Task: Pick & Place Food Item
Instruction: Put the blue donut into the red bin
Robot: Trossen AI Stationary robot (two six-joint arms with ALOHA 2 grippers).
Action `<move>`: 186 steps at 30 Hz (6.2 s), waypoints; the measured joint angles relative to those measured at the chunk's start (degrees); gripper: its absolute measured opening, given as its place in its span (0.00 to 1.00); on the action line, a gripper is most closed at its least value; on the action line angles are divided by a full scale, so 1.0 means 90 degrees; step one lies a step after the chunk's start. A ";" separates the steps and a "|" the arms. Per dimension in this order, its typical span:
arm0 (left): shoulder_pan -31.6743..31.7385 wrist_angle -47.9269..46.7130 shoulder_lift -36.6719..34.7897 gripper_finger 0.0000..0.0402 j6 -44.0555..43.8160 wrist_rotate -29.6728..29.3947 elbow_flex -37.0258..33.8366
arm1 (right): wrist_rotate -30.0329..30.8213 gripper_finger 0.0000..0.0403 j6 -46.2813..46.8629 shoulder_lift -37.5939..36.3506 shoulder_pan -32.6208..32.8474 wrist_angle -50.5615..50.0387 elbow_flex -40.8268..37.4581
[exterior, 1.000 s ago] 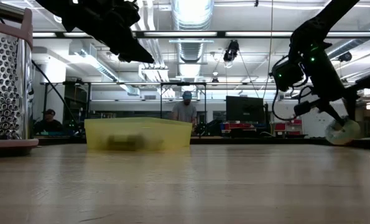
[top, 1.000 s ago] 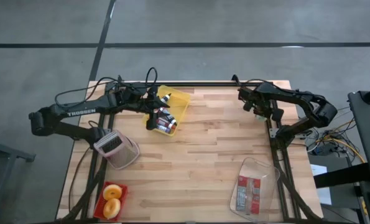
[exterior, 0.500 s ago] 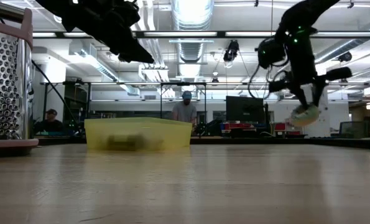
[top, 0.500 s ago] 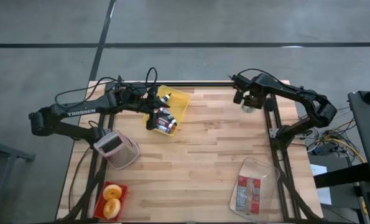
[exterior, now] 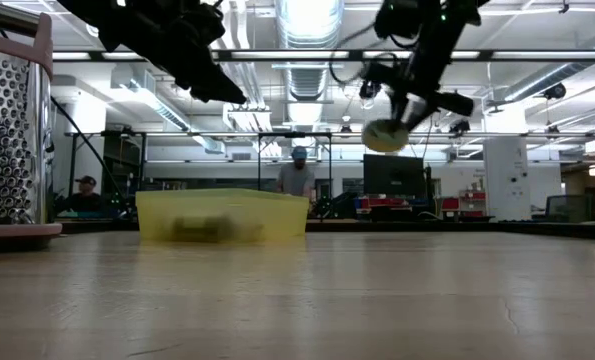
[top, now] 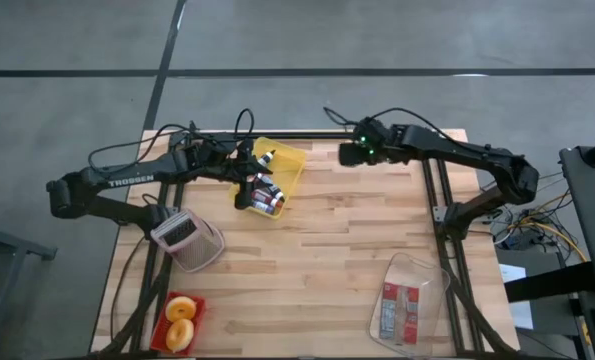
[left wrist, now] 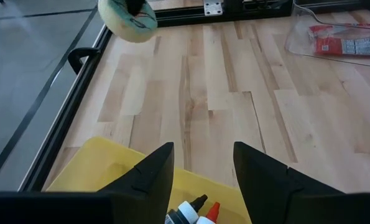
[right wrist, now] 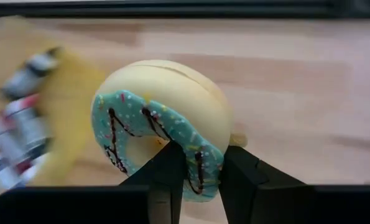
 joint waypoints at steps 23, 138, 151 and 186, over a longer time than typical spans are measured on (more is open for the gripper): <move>0.0000 0.0361 0.0000 0.42 -0.1302 -0.0004 0.0000 | 0.3772 0.17 -0.0300 0.0012 0.2595 0.2132 -0.0723; -0.0542 0.3986 0.2265 0.42 -0.1892 -0.0636 0.0561 | 0.3662 0.20 -0.2599 0.0017 0.2857 0.6345 -0.2211; -0.0542 0.4335 0.2484 0.42 -0.1970 -0.0620 0.0586 | 0.3664 0.17 -0.2600 0.0017 0.2857 0.6351 -0.2211; -0.0546 0.4279 0.2485 0.24 -0.2132 -0.0520 0.0646 | 0.3670 0.19 -0.2602 0.0017 0.2855 0.6352 -0.2211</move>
